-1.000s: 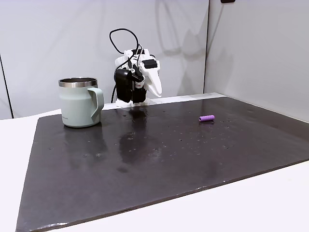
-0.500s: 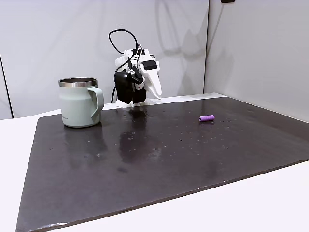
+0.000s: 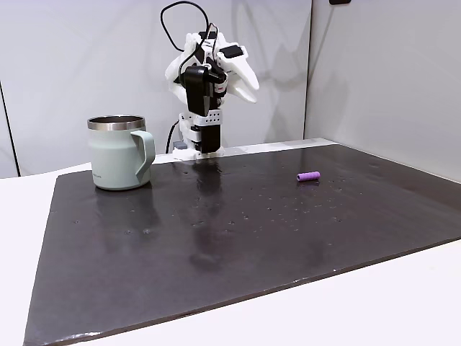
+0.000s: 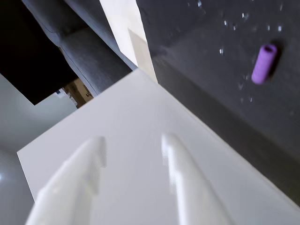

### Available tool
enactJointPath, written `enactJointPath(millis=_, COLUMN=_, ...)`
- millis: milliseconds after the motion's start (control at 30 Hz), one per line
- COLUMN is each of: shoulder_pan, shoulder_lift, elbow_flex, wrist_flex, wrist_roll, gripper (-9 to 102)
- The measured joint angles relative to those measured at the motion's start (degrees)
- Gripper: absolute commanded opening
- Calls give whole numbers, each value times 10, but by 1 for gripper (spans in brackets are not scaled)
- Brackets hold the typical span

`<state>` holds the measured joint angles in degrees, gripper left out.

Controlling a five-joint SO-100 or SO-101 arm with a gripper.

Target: Grasp a pengrip and put it in the cup.

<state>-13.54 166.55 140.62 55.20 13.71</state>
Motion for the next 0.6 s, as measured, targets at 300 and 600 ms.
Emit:
enactJointPath(millis=300, shoulder_pan=-58, shoulder_lift=-249, elbow_flex=-263, wrist_flex=140, wrist_roll=127, gripper=23)
enactJointPath(millis=600, shoulder_pan=-110, shoulder_lift=-464, elbow_flex=-466, wrist_flex=256, wrist_roll=186, gripper=24)
